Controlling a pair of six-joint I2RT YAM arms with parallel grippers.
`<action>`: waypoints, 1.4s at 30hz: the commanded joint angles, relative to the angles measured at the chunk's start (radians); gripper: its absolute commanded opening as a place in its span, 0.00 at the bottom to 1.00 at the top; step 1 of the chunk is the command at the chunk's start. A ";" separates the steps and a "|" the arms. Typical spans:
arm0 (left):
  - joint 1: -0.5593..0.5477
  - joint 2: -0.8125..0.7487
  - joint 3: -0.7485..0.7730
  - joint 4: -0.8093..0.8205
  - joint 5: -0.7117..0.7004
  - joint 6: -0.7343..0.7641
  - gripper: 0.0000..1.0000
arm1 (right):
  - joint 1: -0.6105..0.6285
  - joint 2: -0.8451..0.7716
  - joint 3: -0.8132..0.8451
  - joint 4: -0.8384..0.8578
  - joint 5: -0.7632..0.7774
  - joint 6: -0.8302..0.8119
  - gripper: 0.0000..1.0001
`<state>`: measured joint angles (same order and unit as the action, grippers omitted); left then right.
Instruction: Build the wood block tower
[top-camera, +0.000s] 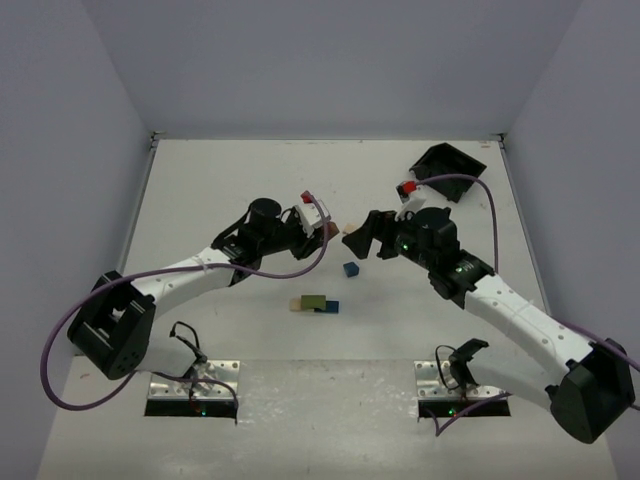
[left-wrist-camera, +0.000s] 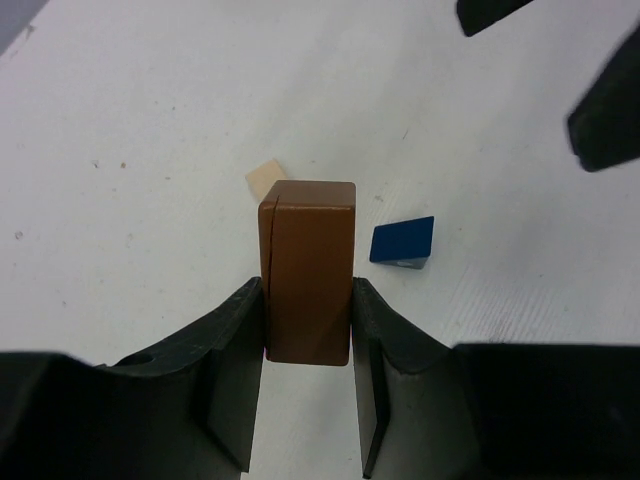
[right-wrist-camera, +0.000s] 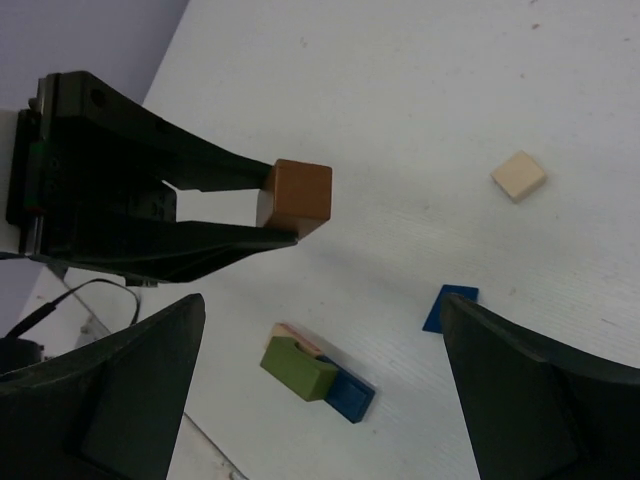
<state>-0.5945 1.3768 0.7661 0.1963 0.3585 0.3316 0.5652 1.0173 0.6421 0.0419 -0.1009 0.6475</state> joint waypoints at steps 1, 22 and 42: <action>0.004 -0.100 -0.064 0.192 0.062 -0.010 0.00 | 0.000 0.078 0.127 0.027 -0.116 0.068 0.99; -0.009 -0.116 -0.084 0.169 0.123 0.041 0.00 | 0.000 0.296 0.270 0.010 -0.170 0.110 0.67; -0.010 -0.140 -0.112 0.222 0.083 0.025 0.00 | 0.000 0.358 0.343 -0.075 -0.214 0.088 0.51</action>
<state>-0.6014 1.2810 0.6638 0.3211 0.4356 0.3607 0.5644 1.3699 0.9392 -0.0203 -0.2942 0.7517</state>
